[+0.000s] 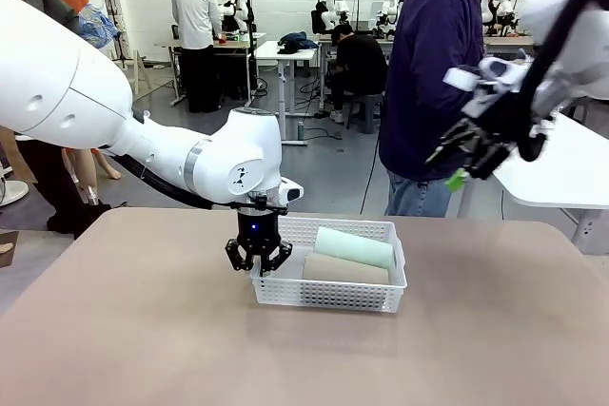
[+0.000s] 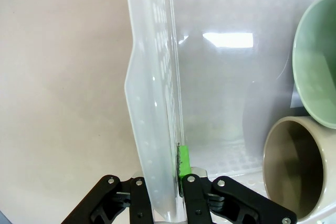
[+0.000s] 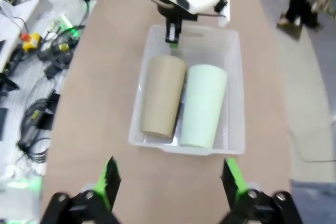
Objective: Clean and organize the cups into the basket.
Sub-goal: Pick up the Reusable plastic cup from the right side of the table and stack it inside the Organizing basket in the center of the table.
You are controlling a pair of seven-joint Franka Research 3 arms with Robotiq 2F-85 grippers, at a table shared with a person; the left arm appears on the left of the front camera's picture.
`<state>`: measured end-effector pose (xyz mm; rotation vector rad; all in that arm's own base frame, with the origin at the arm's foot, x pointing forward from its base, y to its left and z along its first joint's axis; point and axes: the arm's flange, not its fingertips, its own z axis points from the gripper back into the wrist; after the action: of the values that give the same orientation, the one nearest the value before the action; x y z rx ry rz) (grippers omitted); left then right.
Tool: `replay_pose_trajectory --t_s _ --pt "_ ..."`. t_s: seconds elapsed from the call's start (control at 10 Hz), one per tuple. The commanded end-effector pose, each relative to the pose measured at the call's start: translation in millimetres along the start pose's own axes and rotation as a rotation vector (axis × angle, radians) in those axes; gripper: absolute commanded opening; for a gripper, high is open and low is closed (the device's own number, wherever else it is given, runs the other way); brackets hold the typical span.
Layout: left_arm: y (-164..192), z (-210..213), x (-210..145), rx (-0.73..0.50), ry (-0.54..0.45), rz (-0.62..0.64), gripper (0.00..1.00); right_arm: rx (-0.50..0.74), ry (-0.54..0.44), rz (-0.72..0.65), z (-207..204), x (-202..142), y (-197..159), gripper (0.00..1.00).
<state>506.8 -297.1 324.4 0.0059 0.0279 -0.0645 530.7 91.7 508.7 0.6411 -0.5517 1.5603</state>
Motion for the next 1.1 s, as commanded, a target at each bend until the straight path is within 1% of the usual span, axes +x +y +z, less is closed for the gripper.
replay_pose_trajectory --t_s 0.0,0.1,0.2,0.3,0.4,0.5,0.6,0.7,0.8,0.9,1.0 --pt "1.5 -1.5 -2.5 0.005 0.004 -0.01 0.0 -0.01 -0.168 0.051 15.2 -54.8 30.9 1.0" --pt "1.5 -1.5 -2.5 0.005 0.004 -0.01 0.0 -0.019 -0.226 0.054 22.8 -81.6 41.2 1.0" --pt "1.5 -1.5 -2.5 0.005 0.004 -0.01 0.0 -0.06 -0.302 0.058 29.9 -107.6 57.1 1.0" --pt "1.5 -1.5 -2.5 0.005 0.004 -0.01 0.0 -0.133 -0.345 0.047 38.9 -126.8 72.8 1.0" --pt "1.5 -1.5 -2.5 0.005 0.004 -0.01 0.0 -0.202 -0.377 0.004 47.9 -145.4 88.5 1.0" --pt "1.5 -1.5 -2.5 0.005 0.004 -0.01 0.0 -0.242 -0.414 -0.041 54.2 -164.1 101.0 1.0" --pt "1.5 -1.5 -2.5 0.005 0.004 -0.01 0.0 -0.285 -0.431 -0.143 55.0 -186.0 104.1 1.0" --pt "1.5 -1.5 -2.5 0.005 0.004 -0.01 0.0 -0.306 -0.443 -0.2 54.6 -198.7 101.3 1.0" --pt "1.5 -1.5 -2.5 0.005 0.004 -0.01 0.0 -0.346 -0.417 -0.274 54.8 -203.1 92.7 1.0" --pt "1.5 -1.5 -2.5 0.005 0.004 -0.01 0.0 -0.464 -0.345 -0.388 54.4 -201.7 75.9 1.0" --pt "1.5 -1.5 -2.5 0.005 0.004 -0.01 0.0 -0.296 -0.412 -0.195 63.0 -212.5 105.2 1.0"
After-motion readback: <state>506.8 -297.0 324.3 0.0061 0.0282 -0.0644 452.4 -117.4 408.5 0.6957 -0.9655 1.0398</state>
